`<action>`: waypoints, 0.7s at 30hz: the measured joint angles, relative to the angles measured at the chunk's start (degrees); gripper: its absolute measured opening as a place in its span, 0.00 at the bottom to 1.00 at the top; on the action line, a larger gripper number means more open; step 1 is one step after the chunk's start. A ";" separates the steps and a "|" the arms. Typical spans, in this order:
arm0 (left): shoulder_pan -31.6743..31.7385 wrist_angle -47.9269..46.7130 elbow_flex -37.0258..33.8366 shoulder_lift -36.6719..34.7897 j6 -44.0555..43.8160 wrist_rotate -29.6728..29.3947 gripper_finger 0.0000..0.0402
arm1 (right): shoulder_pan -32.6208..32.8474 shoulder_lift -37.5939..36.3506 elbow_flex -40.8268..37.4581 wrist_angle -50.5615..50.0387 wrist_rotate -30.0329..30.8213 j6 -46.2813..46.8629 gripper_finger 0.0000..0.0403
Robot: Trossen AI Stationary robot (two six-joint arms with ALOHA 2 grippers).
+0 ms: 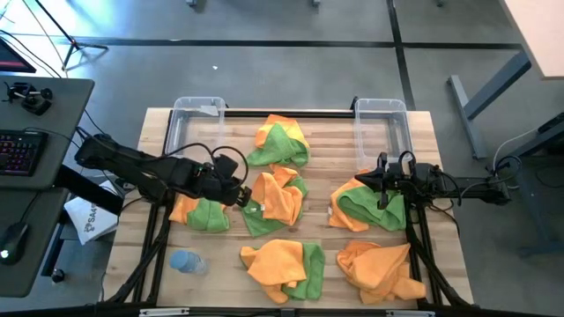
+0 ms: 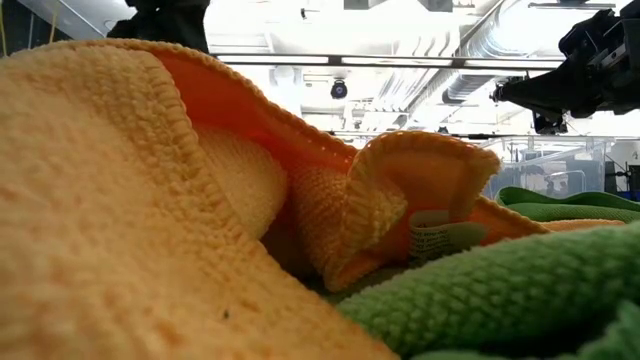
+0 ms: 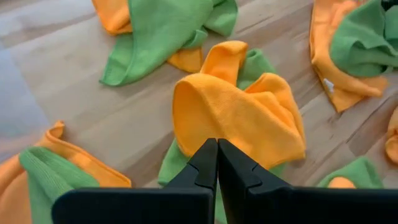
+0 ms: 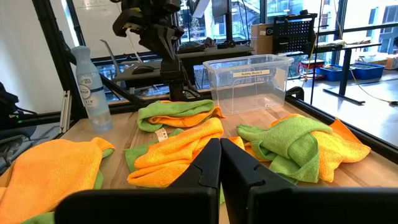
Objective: Sort microfiber towel by color & place in baskets
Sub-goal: Put the green microfiber towel into the left transparent bin
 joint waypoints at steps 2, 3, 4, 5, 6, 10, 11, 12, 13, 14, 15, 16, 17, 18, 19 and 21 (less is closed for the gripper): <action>0.00 -0.13 -0.80 0.02 0.02 0.06 0.00 | -0.01 -0.02 0.00 -0.01 0.01 0.00 0.00; 0.00 0.03 -1.15 0.02 -0.01 0.08 0.00 | 0.00 -0.01 0.00 -0.02 0.01 0.00 0.00; 0.00 -0.01 -1.39 0.02 -0.02 0.13 0.00 | -0.01 0.00 0.00 -0.01 0.02 0.00 0.00; 0.01 0.09 -1.57 0.02 -0.16 0.19 0.00 | -0.02 -0.02 0.02 -0.02 0.01 0.00 0.00; 0.03 0.54 -1.81 0.02 -1.05 0.18 0.00 | 0.00 -0.01 0.02 0.00 0.00 0.00 0.00; 0.88 0.57 -2.06 0.02 -3.43 1.15 0.02 | -0.02 -0.01 0.00 -0.02 0.01 0.00 0.00; 1.11 0.58 -2.06 0.02 -2.70 1.41 0.04 | -0.02 -0.02 0.00 -0.01 0.00 0.00 0.00; 1.37 0.58 -2.06 0.02 -1.87 1.61 0.06 | 0.00 0.01 0.00 -0.01 0.01 0.00 0.00; 1.64 0.58 -2.06 0.02 -0.69 1.83 0.08 | -0.01 -0.02 -0.01 0.00 0.00 0.00 0.00; 1.95 0.58 -2.06 0.02 0.73 2.24 0.10 | -0.02 -0.01 0.01 -0.02 0.01 0.00 0.00; 2.32 0.58 -2.06 0.02 2.09 2.84 0.12 | -0.01 0.00 -0.01 0.00 -0.01 0.00 0.00; 2.73 0.58 -2.06 0.02 3.31 3.33 0.15 | -0.01 0.00 0.02 -0.01 0.02 0.00 0.00; 3.11 0.58 -2.06 0.02 4.45 3.45 0.18 | 0.00 -0.02 0.00 0.00 0.00 0.00 0.00; 3.37 0.60 -2.06 0.02 5.86 3.52 0.20 | -0.01 -0.01 -0.01 -0.02 0.01 0.00 0.00; 3.58 0.58 -2.06 0.02 7.48 3.52 0.22 | 0.00 -0.02 -0.01 -0.02 0.01 0.00 0.00; 3.87 0.46 -2.06 0.02 8.91 3.58 0.25 | 0.00 -0.01 0.00 -0.01 0.01 0.00 0.00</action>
